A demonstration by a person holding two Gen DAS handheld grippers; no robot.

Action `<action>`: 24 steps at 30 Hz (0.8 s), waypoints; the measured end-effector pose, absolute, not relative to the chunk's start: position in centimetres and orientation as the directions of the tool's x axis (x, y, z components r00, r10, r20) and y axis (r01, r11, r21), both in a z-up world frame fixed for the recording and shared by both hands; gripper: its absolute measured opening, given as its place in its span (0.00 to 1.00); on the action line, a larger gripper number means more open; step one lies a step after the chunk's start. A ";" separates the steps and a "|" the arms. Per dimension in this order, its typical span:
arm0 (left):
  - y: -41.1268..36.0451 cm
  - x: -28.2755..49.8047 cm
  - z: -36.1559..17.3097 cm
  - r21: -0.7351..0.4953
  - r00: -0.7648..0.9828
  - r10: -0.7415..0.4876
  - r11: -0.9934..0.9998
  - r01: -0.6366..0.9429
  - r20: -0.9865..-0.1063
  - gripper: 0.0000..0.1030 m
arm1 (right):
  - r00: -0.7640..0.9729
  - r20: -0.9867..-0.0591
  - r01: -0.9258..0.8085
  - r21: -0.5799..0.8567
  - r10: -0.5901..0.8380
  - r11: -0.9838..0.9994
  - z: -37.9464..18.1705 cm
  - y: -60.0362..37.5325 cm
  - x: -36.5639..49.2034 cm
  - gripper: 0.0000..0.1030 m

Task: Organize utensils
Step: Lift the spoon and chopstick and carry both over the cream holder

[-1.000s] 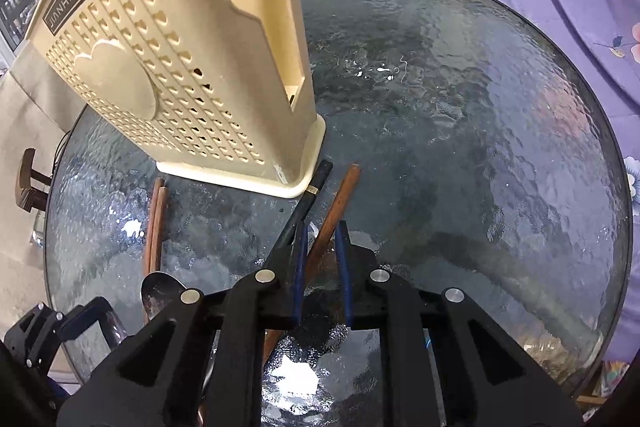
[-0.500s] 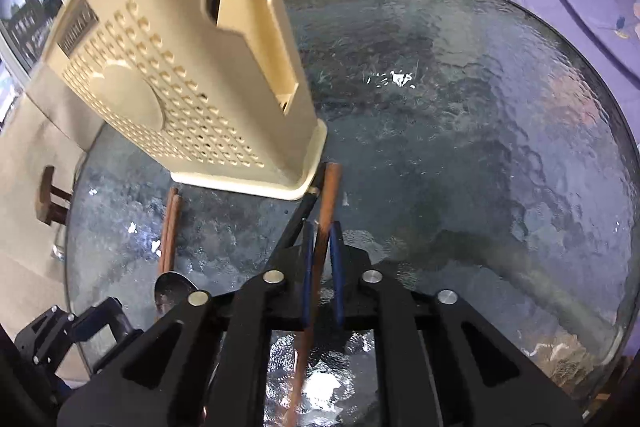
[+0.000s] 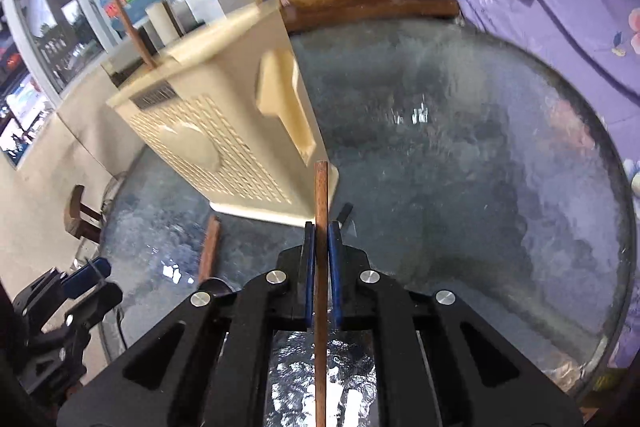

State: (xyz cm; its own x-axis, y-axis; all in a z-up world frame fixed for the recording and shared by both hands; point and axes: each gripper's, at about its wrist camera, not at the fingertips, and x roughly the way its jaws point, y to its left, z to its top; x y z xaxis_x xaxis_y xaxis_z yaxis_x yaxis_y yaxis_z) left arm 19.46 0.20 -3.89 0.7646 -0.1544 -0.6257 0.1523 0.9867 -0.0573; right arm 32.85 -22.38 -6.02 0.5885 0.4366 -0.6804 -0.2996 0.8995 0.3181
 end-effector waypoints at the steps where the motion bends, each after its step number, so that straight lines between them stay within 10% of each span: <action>1: 0.4 19.4 -3.5 -0.056 0.772 -0.154 0.987 0.152 -0.617 0.33 | 0.603 -0.662 -0.310 0.320 0.445 0.895 -5.3 -22.7 32.4 0.07; 24: 1.1 18.6 0.6 -0.082 0.848 -0.193 0.981 0.176 -0.494 0.32 | 0.712 -0.483 -0.435 0.265 0.509 0.860 3.1 -25.0 26.3 0.07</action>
State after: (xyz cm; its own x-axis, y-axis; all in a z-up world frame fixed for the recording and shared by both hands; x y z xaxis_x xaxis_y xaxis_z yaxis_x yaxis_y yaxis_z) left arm 18.62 1.13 0.55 0.8480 -0.1932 -0.4936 0.1756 0.9810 -0.0823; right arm 26.26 -25.02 3.08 0.7120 0.5093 -0.4834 -0.4352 0.8603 0.2654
